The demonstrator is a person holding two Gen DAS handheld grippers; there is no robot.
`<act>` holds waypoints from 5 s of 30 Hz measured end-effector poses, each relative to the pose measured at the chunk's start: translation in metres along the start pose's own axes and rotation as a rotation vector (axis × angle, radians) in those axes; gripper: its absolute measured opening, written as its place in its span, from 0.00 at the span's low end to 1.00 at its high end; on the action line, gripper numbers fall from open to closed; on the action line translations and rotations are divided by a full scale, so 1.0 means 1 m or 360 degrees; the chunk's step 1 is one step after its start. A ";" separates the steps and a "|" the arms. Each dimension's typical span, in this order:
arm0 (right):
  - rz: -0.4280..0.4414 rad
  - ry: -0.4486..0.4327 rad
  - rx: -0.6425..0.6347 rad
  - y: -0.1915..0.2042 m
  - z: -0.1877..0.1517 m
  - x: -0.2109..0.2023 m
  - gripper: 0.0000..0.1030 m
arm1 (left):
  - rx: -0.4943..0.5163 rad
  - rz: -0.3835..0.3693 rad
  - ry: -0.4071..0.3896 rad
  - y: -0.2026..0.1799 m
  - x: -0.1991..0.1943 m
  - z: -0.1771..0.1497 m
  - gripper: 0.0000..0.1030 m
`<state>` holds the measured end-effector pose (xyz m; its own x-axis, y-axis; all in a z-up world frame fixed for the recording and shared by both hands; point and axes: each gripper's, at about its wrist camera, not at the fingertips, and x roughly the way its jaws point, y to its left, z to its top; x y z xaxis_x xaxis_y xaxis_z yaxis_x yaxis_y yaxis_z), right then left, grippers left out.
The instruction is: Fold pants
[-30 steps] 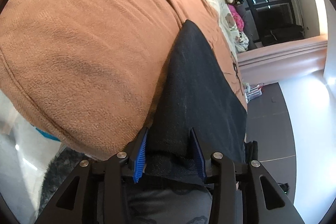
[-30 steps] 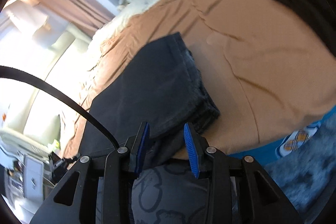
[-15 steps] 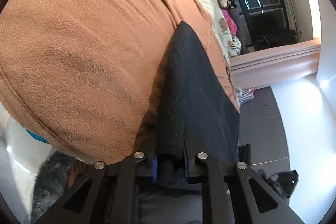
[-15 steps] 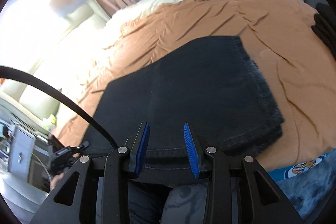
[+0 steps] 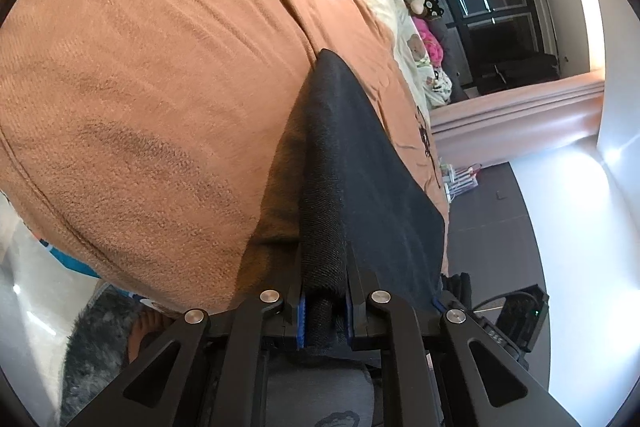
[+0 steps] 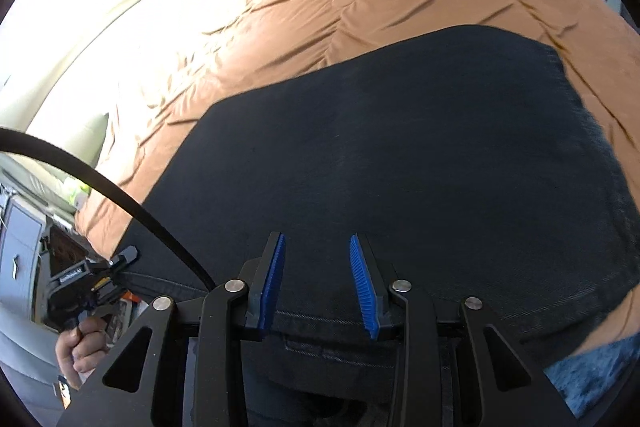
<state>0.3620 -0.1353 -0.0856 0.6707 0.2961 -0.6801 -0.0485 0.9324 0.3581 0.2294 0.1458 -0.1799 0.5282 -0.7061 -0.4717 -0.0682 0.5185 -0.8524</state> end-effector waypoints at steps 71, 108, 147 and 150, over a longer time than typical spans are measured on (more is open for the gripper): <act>-0.0326 0.0190 -0.0046 0.066 0.135 0.217 0.01 | -0.0271 0.0244 -0.0283 0.009 0.009 -0.017 0.33; 0.0004 0.0289 0.0006 0.071 0.029 0.129 0.01 | 0.0007 0.0124 -0.0314 -0.050 -0.011 -0.007 0.16; 0.0155 -0.0323 0.0578 -0.130 -0.064 -0.080 0.05 | 0.1008 -0.0055 0.0158 -0.340 0.156 -0.098 0.15; 0.0135 -0.0333 0.0627 -0.143 -0.073 -0.088 0.05 | 0.1003 -0.0054 0.0257 -0.336 0.184 -0.112 0.15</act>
<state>0.2565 -0.2794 -0.1236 0.8137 0.2818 -0.5085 0.1487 0.7447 0.6506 0.2551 -0.2122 -0.0058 0.3841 -0.7652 -0.5166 0.4820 0.6434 -0.5947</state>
